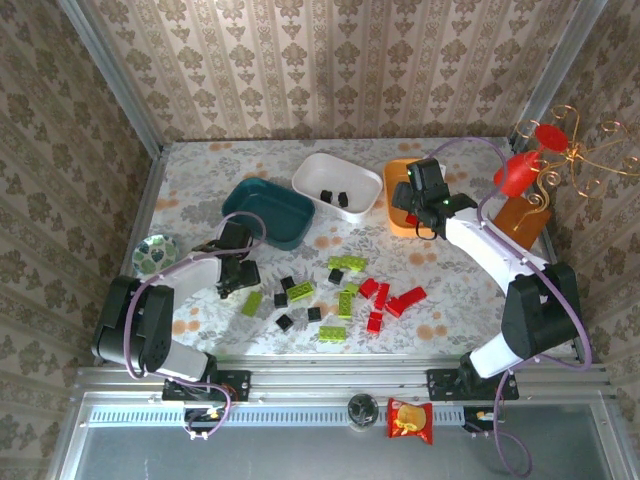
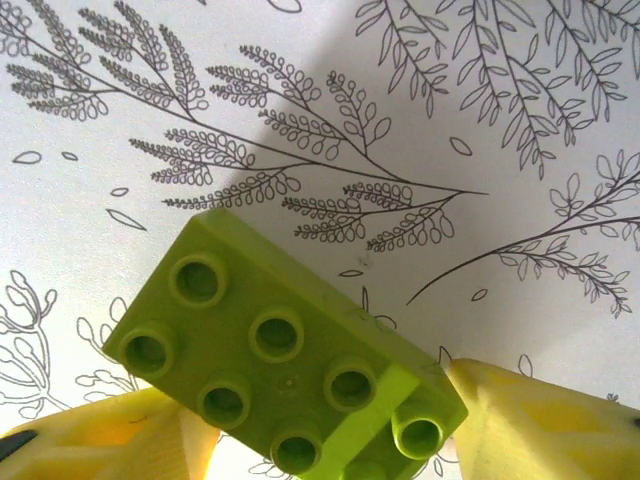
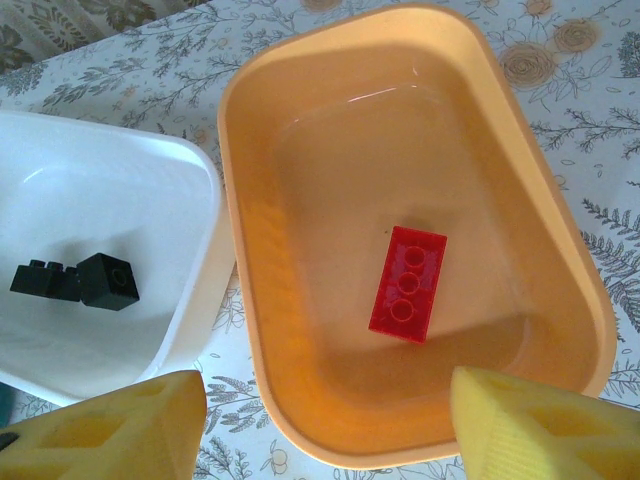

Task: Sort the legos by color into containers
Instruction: Pick up the lego from the middle-left of the table.

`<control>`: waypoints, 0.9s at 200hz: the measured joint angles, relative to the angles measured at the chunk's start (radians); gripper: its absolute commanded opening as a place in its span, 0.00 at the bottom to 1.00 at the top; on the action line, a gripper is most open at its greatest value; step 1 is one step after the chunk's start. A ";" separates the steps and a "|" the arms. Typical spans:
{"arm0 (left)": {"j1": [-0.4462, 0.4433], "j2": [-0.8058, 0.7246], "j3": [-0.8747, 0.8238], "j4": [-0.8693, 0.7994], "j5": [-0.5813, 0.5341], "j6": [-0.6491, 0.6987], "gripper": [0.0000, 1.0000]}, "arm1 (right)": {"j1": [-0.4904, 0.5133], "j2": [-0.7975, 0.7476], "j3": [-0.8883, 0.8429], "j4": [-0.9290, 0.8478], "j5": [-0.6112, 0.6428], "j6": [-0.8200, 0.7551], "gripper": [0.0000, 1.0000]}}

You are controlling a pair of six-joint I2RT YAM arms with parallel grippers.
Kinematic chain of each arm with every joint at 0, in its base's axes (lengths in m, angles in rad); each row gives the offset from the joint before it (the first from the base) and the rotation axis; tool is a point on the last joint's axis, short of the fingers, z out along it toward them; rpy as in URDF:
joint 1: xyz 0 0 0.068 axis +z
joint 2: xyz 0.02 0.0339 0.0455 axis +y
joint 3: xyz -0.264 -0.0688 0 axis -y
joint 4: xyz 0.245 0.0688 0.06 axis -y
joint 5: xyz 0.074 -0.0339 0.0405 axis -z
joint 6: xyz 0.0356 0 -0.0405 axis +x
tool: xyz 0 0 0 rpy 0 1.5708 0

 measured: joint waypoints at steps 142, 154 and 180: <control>-0.057 0.076 0.051 0.114 -0.085 0.080 0.40 | 0.000 0.000 -0.009 0.027 -0.026 0.003 0.67; -0.063 0.073 0.044 0.136 -0.092 0.085 0.37 | 0.000 0.000 -0.010 0.029 -0.026 0.003 0.67; -0.075 0.041 0.006 0.208 -0.102 0.086 0.32 | 0.000 0.000 -0.010 0.029 -0.028 0.003 0.67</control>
